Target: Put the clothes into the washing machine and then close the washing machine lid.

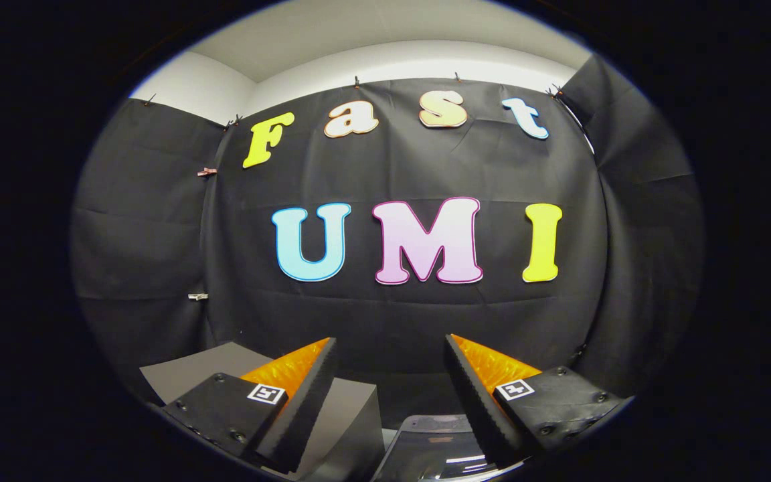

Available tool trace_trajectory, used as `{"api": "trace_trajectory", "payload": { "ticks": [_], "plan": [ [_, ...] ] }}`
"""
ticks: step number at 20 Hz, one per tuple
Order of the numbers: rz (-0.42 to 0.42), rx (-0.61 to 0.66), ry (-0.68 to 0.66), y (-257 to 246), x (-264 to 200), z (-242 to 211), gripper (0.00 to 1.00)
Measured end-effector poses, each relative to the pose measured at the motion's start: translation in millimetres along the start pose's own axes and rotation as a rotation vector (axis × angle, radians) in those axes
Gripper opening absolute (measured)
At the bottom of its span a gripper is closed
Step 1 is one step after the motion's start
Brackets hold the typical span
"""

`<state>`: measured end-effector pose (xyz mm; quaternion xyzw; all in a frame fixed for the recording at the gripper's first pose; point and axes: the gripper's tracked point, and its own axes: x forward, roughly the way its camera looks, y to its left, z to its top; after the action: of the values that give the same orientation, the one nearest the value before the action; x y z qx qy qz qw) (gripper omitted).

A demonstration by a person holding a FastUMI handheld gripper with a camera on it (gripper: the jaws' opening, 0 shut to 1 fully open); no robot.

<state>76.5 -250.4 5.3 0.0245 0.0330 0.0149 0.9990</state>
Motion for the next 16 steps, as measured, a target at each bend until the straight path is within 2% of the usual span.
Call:
{"api": "trace_trajectory", "payload": {
  "ticks": [16],
  "plan": [
    [0.017,-0.023,-0.010,13,-2,5,0.98]
  ]
}}
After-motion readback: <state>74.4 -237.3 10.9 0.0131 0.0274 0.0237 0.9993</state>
